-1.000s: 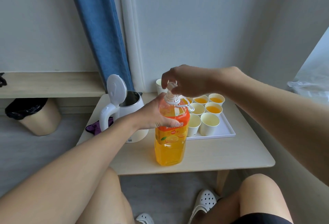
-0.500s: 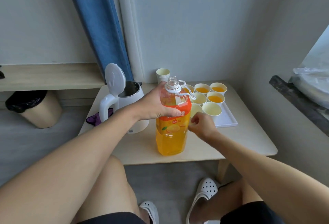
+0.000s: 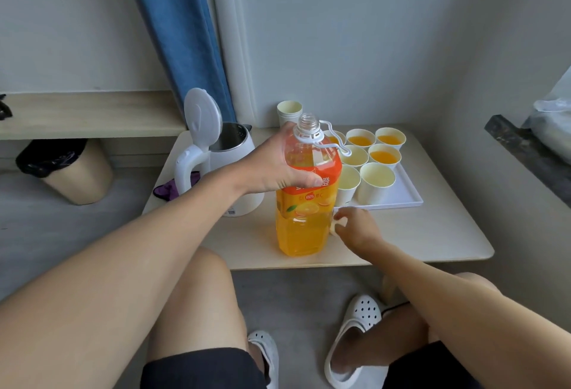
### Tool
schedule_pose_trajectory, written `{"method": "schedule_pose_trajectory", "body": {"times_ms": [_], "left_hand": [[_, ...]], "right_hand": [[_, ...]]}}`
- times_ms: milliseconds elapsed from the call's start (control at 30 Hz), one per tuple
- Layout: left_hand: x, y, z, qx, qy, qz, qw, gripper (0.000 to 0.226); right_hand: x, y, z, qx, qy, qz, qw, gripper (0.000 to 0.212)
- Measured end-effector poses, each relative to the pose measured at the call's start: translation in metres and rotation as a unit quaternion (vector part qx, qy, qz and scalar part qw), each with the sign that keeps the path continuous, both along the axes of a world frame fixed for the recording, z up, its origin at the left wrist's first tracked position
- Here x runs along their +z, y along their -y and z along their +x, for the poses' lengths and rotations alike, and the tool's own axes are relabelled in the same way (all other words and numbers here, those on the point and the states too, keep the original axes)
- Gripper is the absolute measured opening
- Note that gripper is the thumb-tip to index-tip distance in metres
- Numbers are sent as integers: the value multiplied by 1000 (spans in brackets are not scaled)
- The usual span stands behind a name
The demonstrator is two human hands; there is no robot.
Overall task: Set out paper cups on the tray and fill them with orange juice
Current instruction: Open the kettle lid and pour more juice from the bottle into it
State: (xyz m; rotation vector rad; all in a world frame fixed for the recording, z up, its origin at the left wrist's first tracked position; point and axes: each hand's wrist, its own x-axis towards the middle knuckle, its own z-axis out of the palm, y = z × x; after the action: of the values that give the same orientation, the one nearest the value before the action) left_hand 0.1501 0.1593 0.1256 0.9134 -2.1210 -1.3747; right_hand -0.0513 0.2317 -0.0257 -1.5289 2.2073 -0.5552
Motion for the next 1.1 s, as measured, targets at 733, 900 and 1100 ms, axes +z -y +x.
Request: {"method": "schedule_pose_trajectory", "body": {"times_ms": [733,900,1100], "left_hand": [[-86,-48,-11,308,-203,48,928,82],[-68,-39,-2,270,-258,77,925,76],[-56,-25,5,224,-318,115,914,70]], "right_hand": [[149,-3,33,254,165,-213,929,87],[172,18,35,249,212,-229,917,76],[180,39,56,211,242,-223,920,86]]}}
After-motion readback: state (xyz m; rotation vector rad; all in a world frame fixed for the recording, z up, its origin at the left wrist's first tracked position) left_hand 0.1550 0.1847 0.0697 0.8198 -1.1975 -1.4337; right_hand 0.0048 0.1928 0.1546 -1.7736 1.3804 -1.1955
